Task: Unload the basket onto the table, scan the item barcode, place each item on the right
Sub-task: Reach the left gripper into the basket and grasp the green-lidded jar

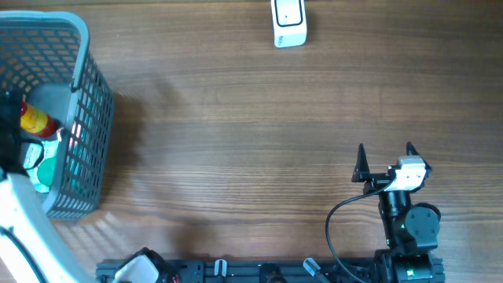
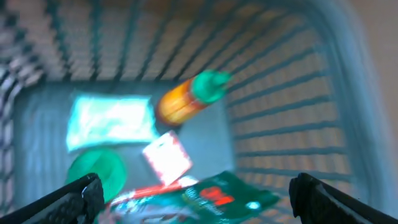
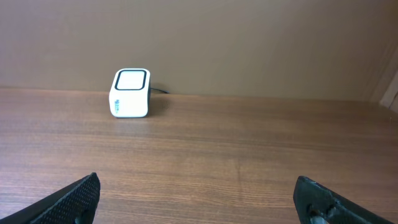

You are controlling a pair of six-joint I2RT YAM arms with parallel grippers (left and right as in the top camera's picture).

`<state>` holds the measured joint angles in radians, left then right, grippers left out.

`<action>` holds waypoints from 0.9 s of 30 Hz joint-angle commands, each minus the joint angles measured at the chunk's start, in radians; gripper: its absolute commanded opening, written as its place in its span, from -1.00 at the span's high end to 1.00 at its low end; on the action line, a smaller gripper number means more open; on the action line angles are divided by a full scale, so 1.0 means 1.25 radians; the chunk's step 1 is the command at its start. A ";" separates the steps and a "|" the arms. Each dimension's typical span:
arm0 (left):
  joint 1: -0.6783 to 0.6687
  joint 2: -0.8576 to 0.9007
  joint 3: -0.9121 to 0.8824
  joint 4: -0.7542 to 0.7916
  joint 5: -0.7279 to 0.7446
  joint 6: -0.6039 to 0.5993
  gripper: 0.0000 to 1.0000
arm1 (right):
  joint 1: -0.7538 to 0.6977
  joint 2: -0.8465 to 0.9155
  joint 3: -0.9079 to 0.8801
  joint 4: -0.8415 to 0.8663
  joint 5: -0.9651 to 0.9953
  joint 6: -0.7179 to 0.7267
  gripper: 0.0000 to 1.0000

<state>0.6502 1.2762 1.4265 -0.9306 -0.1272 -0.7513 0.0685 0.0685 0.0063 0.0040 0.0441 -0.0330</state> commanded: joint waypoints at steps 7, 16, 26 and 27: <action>0.025 0.187 0.007 -0.146 0.021 -0.244 -1.00 | -0.003 0.002 0.000 0.003 -0.013 -0.015 -0.99; 0.025 0.265 0.005 -0.202 0.020 -0.243 -1.00 | -0.003 0.002 0.000 0.003 -0.013 -0.016 -0.99; 0.026 0.341 -0.003 -0.234 -0.016 -0.240 -1.00 | -0.003 0.002 0.000 0.003 -0.013 -0.016 -0.99; 0.027 0.344 -0.003 -0.238 -0.022 -0.240 -1.00 | -0.003 0.002 0.000 0.003 -0.013 -0.015 -1.00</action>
<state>0.6765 1.6798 1.4261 -1.2091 -0.1120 -1.0348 0.0685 0.0685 0.0063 0.0040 0.0444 -0.0330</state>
